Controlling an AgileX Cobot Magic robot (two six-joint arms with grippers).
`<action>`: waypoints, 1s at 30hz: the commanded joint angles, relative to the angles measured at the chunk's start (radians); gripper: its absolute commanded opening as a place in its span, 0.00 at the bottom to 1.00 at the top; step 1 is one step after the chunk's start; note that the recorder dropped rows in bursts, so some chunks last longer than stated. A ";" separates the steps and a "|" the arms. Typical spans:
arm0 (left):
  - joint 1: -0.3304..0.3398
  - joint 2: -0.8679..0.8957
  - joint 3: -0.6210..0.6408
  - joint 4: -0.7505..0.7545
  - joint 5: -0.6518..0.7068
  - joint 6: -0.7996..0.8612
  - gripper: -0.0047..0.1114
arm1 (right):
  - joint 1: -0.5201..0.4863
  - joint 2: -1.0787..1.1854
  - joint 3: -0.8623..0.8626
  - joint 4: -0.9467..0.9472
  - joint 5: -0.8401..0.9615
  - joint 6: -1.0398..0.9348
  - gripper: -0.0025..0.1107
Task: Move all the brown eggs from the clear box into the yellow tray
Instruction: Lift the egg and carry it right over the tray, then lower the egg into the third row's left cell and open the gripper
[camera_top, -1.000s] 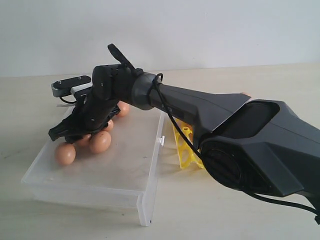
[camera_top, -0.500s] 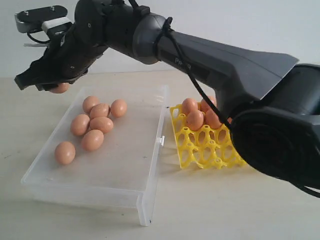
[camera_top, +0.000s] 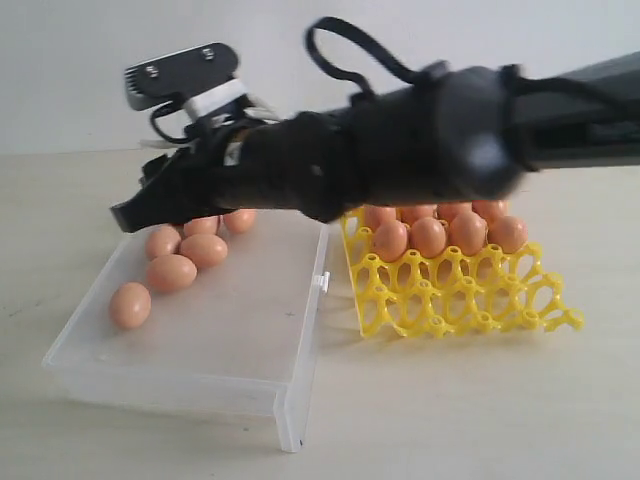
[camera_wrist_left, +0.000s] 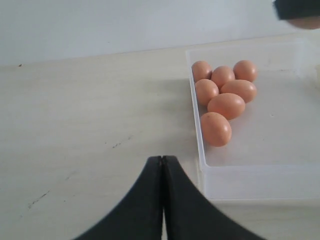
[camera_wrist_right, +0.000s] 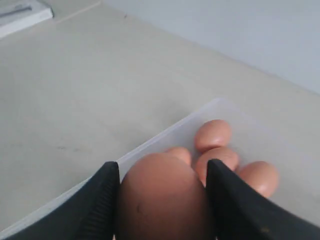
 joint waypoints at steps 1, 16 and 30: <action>0.001 -0.006 -0.004 -0.001 -0.010 -0.002 0.04 | -0.045 -0.212 0.317 0.118 -0.293 -0.065 0.02; 0.001 -0.006 -0.004 -0.001 -0.010 -0.002 0.04 | -0.275 -0.193 0.511 0.215 -0.197 -0.061 0.02; 0.001 -0.006 -0.004 -0.001 -0.010 -0.002 0.04 | -0.294 -0.065 0.444 0.172 -0.195 0.043 0.02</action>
